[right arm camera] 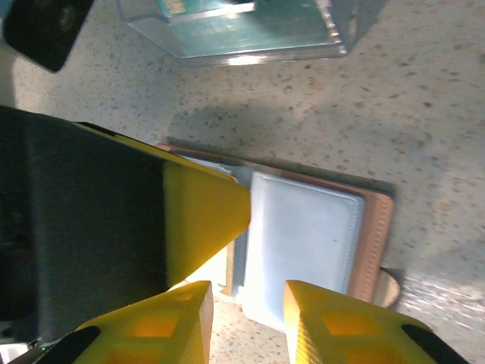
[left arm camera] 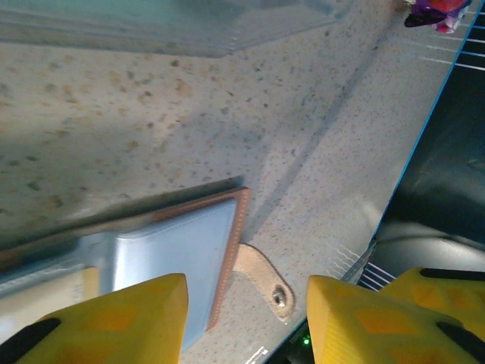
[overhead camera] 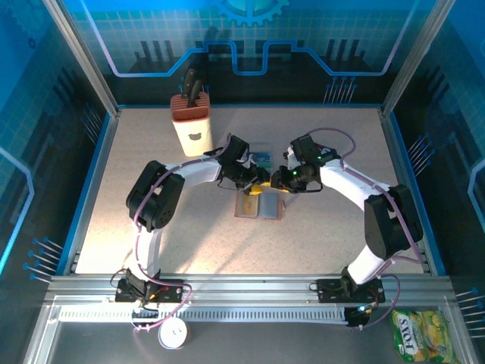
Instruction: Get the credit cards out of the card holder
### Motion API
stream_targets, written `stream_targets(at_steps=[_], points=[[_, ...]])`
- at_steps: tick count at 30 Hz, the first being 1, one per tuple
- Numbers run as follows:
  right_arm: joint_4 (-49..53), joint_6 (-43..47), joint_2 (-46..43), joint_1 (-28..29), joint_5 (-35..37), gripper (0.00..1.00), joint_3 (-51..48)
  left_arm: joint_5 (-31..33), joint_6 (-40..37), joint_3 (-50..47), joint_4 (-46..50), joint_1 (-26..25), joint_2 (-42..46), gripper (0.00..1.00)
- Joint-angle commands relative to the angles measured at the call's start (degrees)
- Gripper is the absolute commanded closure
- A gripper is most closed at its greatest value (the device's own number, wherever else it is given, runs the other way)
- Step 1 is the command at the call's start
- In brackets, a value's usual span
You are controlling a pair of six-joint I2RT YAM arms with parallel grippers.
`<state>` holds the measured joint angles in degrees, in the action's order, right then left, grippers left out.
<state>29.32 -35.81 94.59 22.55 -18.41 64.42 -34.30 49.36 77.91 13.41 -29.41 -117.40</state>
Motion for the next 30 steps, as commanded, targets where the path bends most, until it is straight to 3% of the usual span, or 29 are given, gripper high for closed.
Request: stream_targets(at_steps=[1, 22, 30], points=[[-1.28, -0.50, 1.88, 1.60, -2.58, 0.68, 2.41, 0.93, -3.42, -3.15, 3.41, 2.17, 3.67, 0.57], [-2.37, -1.37, 9.61, 7.95, -3.33, 0.69, 5.82, 4.52, -4.28, -17.61, 0.44, 4.54, 11.41, 0.62], [-3.21, -1.71, 9.74, 8.39, -3.47, 0.69, 4.35, 4.49, -4.27, -19.41, -0.40, 4.54, 10.56, 0.71]])
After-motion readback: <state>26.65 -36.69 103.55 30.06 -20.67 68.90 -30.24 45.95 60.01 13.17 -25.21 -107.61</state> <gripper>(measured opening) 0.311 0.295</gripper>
